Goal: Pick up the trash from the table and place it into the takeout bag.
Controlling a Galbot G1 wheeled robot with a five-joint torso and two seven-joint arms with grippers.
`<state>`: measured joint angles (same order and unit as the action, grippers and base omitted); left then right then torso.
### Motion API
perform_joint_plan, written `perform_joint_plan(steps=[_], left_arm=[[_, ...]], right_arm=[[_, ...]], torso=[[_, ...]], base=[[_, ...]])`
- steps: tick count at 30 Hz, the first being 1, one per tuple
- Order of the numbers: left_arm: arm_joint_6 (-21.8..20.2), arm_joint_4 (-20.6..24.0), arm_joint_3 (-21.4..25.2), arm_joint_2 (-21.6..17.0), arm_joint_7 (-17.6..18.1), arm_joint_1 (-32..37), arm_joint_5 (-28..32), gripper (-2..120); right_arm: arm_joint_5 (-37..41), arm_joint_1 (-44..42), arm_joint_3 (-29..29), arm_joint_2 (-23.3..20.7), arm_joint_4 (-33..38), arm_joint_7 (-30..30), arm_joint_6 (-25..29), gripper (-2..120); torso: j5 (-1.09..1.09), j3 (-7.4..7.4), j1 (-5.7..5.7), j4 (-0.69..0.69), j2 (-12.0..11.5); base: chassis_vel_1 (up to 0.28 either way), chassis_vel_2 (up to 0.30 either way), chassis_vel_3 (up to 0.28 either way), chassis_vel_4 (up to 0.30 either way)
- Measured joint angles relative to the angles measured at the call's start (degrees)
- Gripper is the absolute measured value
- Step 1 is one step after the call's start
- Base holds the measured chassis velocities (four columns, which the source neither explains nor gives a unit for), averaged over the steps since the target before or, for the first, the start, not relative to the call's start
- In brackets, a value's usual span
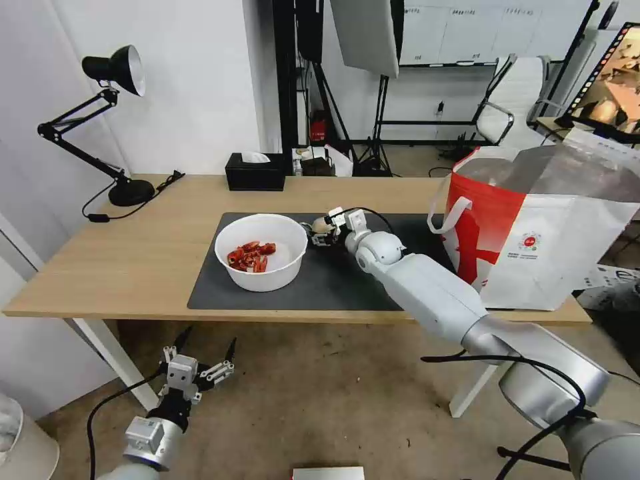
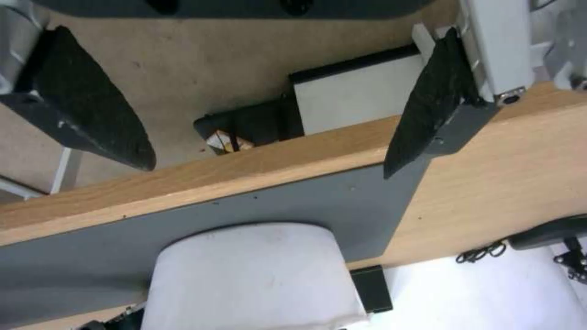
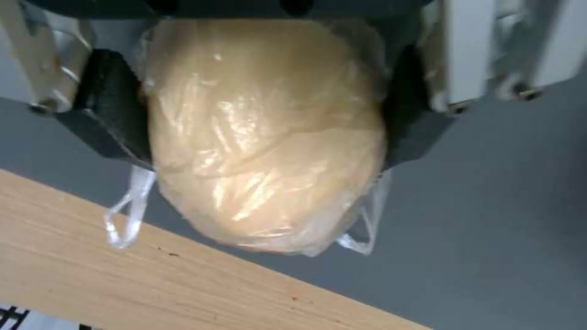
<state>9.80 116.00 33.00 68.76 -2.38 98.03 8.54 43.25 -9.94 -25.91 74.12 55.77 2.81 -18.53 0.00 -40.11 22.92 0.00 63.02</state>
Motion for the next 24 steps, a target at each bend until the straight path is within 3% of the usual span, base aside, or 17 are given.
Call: perform_joint_plan(steps=[2, 7, 8, 11, 14, 15, 18, 24], left_arm=[[0.16, 0.04, -0.02, 0.04, 0.00, 0.12, -0.09, 100], [0.38, 0.05, -0.02, 0.07, 0.00, 0.23, -0.18, 100], [0.47, 0.06, -0.07, 0.09, 0.00, 0.36, -0.27, 100], [0.51, 0.23, -0.14, 0.12, 0.00, 0.43, -0.35, 100], [0.52, 0.81, -0.16, 0.25, 0.01, 0.72, -0.45, 100], [0.52, 0.81, -0.16, 0.25, 0.01, 0.72, -0.45, 100], [0.52, 1.08, -0.14, 0.32, 0.01, 1.18, -0.61, 100], [0.55, 1.53, -0.23, 0.74, 0.01, 1.80, -1.17, 100]], right_arm=[[0.72, -0.16, 0.05, -0.49, 0.45, 0.17, -0.05, 62], [1.55, -0.53, 0.47, -1.00, 1.22, 0.48, 0.04, 52], [2.37, -1.25, 1.10, -1.78, 2.66, 0.90, 0.86, 42], [2.96, -2.38, 1.72, -3.09, 5.31, 1.73, 2.33, 34], [2.83, -6.12, 4.93, -6.32, 14.18, 5.31, 3.37, 17], [2.83, -6.12, 4.93, -6.32, 14.18, 5.31, 3.37, 17], [0.67, -9.24, 8.84, -9.38, 23.39, 8.92, 4.01, 10], [-5.25, -12.03, 13.42, -15.00, 35.84, 16.27, 4.63, 9]], torso=[[0.00, 0.00, 0.00, 0.00, 0.00], [0.00, 0.00, 0.00, 0.00, 0.00], [0.00, 0.00, 0.00, 0.01, 0.00], [0.00, 0.00, 0.00, 0.01, 0.00], [0.01, 0.00, 0.00, 0.00, 0.00], [0.01, 0.00, 0.00, 0.00, 0.00], [0.01, 0.01, 0.00, 0.00, 0.01], [0.00, 0.01, 0.00, 0.01, 0.00]], base=[[0.000, 0.000, 0.000, 0.000], [0.000, 0.000, 0.000, 0.000], [0.000, 0.000, 0.000, 0.000], [0.000, 0.000, 0.000, 0.000], [0.000, 0.000, 0.000, 0.000], [0.000, 0.000, 0.000, 0.000], [0.000, 0.000, 0.000, 0.000], [0.000, 0.000, 0.000, 0.000]])
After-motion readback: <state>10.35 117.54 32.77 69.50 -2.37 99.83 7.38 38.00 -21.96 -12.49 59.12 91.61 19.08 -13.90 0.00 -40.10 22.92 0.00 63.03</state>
